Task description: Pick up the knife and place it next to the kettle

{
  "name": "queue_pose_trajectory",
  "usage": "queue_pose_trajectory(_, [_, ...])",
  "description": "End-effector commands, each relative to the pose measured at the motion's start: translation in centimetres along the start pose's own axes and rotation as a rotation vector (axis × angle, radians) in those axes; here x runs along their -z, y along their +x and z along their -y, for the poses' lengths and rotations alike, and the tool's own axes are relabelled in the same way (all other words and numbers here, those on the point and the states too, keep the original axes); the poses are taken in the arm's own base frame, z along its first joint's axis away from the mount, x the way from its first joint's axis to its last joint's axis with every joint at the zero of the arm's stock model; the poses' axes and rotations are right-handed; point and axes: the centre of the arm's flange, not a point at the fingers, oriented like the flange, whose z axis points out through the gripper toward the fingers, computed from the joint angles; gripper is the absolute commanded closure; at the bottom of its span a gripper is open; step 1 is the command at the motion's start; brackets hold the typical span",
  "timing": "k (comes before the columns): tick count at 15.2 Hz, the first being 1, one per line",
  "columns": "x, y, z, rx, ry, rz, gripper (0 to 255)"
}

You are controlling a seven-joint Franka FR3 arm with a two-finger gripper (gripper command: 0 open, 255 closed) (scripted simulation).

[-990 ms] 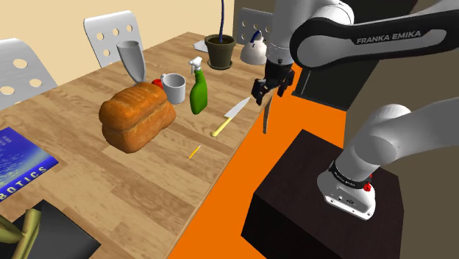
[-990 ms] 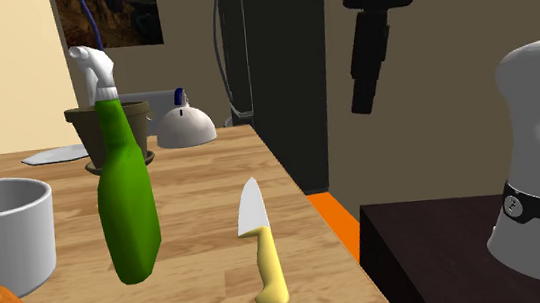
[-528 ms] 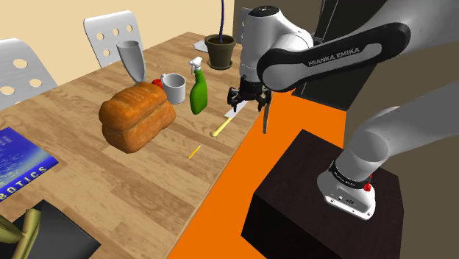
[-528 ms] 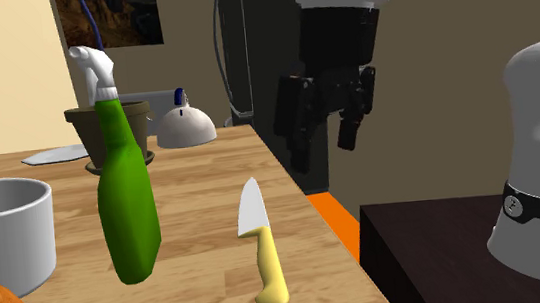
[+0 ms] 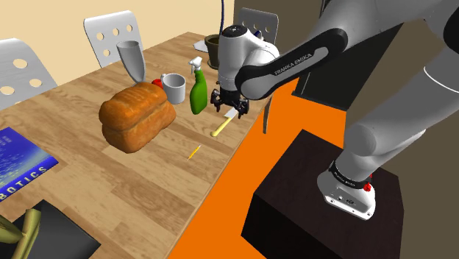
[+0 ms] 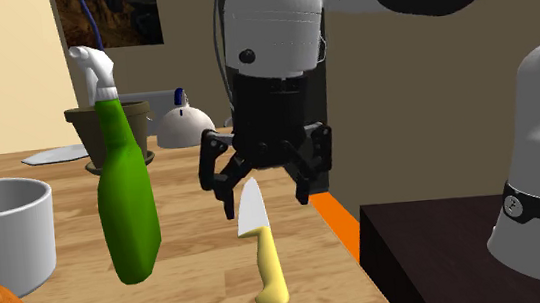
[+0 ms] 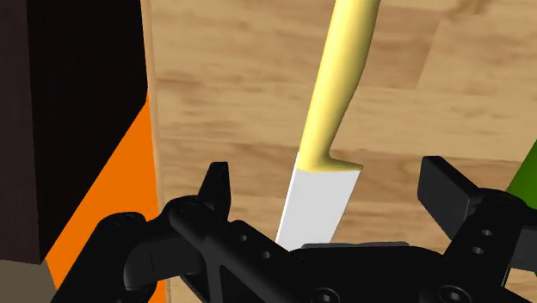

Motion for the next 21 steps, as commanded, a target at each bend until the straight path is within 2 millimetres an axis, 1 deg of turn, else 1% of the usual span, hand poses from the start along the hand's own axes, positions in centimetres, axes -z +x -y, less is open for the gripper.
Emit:
queue_pose_trajectory(1, [-1.1, 0.1, 0.2, -0.019, 0.002, 0.000, 0])
queue_pose_trajectory(6, [-3.6, 0.1, 0.2, -0.019, 0.002, 0.000, 0])
queue_pose_trajectory(14, [-3.6, 0.1, 0.2, -0.019, 0.002, 0.000, 0])
queue_pose_trajectory(15, [-3.6, 0.1, 0.2, -0.019, 0.002, 0.000, 255])
queue_pose_trajectory(21, [-3.5, 0.1, 0.2, -0.019, 0.002, 0.000, 255])
